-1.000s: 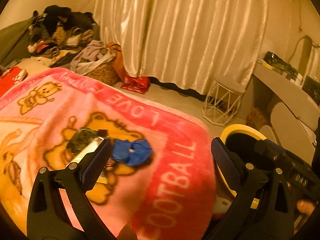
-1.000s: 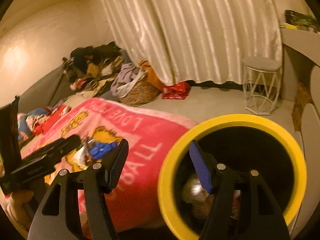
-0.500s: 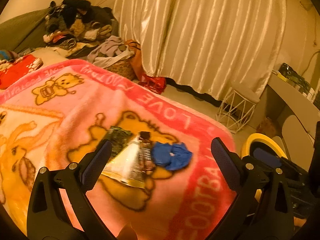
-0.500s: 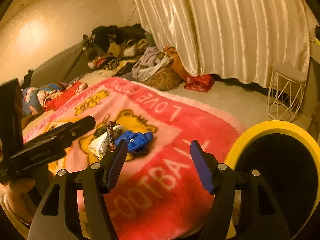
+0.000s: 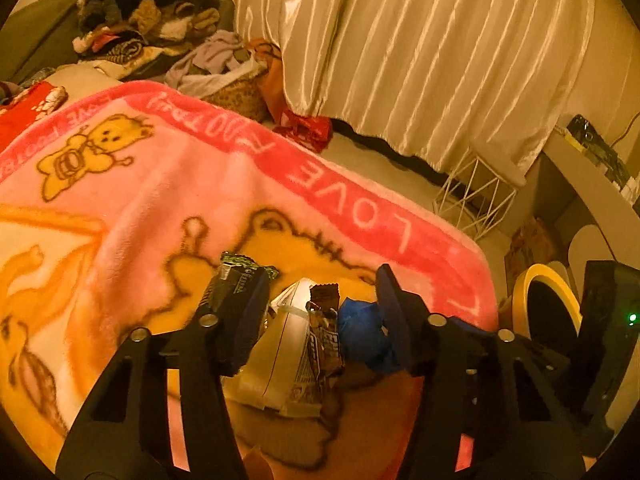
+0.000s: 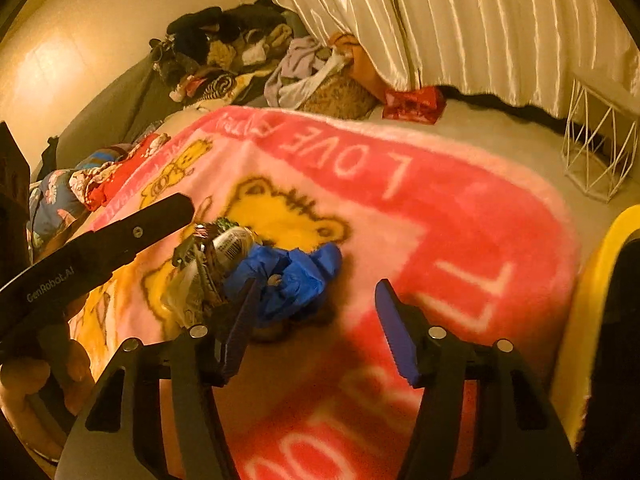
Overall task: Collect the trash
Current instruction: 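Grasp the brown chocolate wrapper with the left tool while the right tool grasps the blue cloth, then lift the chocolate wrapper and blue cloth up off the blanket with both tools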
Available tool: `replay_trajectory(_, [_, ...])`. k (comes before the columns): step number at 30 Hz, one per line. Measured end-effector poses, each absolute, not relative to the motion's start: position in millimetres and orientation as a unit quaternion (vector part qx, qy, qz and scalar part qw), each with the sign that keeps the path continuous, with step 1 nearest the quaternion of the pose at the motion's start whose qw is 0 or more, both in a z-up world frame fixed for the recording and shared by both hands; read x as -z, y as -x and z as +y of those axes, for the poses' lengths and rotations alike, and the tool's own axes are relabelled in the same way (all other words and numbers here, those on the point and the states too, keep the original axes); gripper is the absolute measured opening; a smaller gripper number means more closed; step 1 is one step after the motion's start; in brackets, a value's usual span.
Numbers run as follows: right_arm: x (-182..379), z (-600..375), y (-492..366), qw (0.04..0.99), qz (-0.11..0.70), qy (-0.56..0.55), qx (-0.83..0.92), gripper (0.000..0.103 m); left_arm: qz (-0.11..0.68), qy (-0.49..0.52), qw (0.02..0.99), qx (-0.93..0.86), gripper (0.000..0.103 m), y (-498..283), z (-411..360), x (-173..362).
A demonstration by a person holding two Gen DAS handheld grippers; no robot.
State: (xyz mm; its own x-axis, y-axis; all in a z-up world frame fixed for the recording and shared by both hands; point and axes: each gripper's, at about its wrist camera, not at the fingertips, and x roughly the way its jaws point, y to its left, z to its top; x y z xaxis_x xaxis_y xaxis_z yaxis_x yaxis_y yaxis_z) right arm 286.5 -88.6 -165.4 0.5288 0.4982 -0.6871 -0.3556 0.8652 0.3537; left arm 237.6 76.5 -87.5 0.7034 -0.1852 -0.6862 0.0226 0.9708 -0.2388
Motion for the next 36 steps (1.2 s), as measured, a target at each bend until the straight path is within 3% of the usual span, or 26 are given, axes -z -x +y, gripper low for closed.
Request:
replay_trajectory(2, [170.3,-86.1,-289.8,0.865,0.426,-0.092,-0.247,0.053,0.386,0.104,0.915,0.057,0.045,-241.2,74.9,92.6])
replay_trajectory(5, [173.7,-82.7,-291.9,0.861,0.431,-0.092,-0.253,0.047,0.394,0.101,0.912,0.056,0.036,-245.3,72.3,99.2])
replay_trajectory(7, [175.5,-82.0,-292.3,0.857,0.435,-0.095,-0.259,0.039,0.402,0.102,0.908,0.056,0.026,-247.5,71.3,104.9])
replay_trajectory(9, [175.3,-81.2,-291.7,0.854,0.435,-0.098,-0.267,0.02,0.403,0.103,0.907,0.056,0.014,-246.3,71.1,107.2])
replay_trajectory(12, [171.5,-82.3,-285.3,0.855,0.429,-0.1,-0.273,0.009,0.394,0.116,0.909,0.062,0.013,-238.1,73.5,105.9])
replay_trajectory(15, [164.1,-87.4,-276.5,0.861,0.417,-0.104,-0.272,0.005,0.383,0.126,0.913,0.062,0.013,-227.8,76.5,100.7])
replay_trajectory(36, [119.7,-131.0,-219.8,0.9,0.345,-0.082,-0.255,0.005,0.332,0.144,0.929,0.085,0.012,-168.7,59.3,57.3])
